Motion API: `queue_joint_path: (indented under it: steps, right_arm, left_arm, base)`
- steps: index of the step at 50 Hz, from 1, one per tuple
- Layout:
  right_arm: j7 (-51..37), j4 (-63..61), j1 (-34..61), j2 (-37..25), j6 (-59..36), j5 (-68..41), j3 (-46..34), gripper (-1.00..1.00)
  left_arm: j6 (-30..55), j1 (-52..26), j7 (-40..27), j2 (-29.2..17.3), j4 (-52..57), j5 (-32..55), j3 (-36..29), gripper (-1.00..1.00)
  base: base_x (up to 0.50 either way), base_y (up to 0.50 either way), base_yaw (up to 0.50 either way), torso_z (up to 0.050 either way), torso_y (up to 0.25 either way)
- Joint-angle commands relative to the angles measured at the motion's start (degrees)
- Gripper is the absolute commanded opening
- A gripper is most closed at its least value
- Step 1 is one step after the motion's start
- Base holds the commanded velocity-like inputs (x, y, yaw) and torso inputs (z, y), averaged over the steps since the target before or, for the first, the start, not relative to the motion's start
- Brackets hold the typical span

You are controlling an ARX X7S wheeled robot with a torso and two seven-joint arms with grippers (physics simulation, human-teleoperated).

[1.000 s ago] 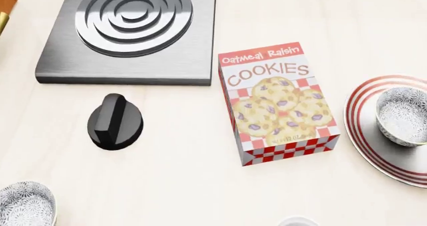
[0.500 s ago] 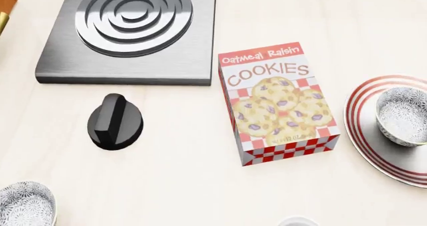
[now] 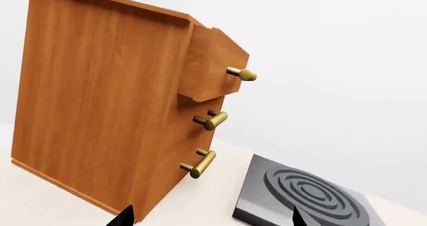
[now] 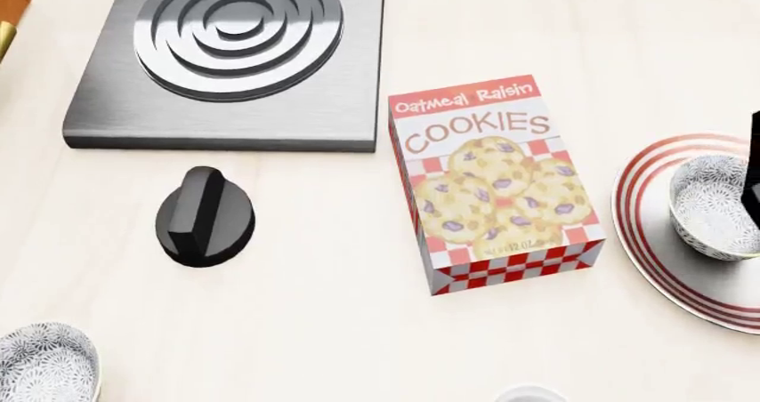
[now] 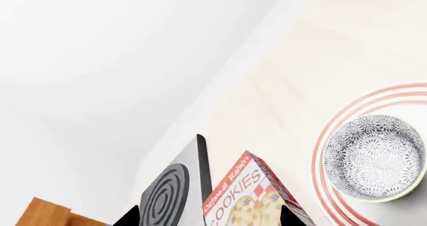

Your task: Pick the akita bowl from table center and place it on the plate.

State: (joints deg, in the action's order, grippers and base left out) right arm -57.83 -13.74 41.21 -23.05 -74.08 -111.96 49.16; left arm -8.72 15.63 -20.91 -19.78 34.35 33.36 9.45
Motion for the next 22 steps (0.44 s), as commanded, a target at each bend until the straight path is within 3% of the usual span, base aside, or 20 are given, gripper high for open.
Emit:
queue_joint_path:
  steps: [1, 22]
  right_arm:
    - [-3.78, -4.56, -3.12, -0.67, 0.96, -6.82, -0.79, 1.00]
    - [-6.13, -8.92, -4.51, -2.15, 3.80, -11.86, -2.42, 1.00]
  left_arm:
    - [-0.36, 0.33, -0.05, -0.14, 0.53, 0.02, 0.01, 1.00]
    - [-0.92, 0.40, -0.20, -0.26, 0.55, 0.47, 0.07, 1.00]
  base:
    - [0.00, 0.00, 0.00, 0.000, 0.000]
    - [0.00, 0.00, 0.00, 0.000, 0.000]
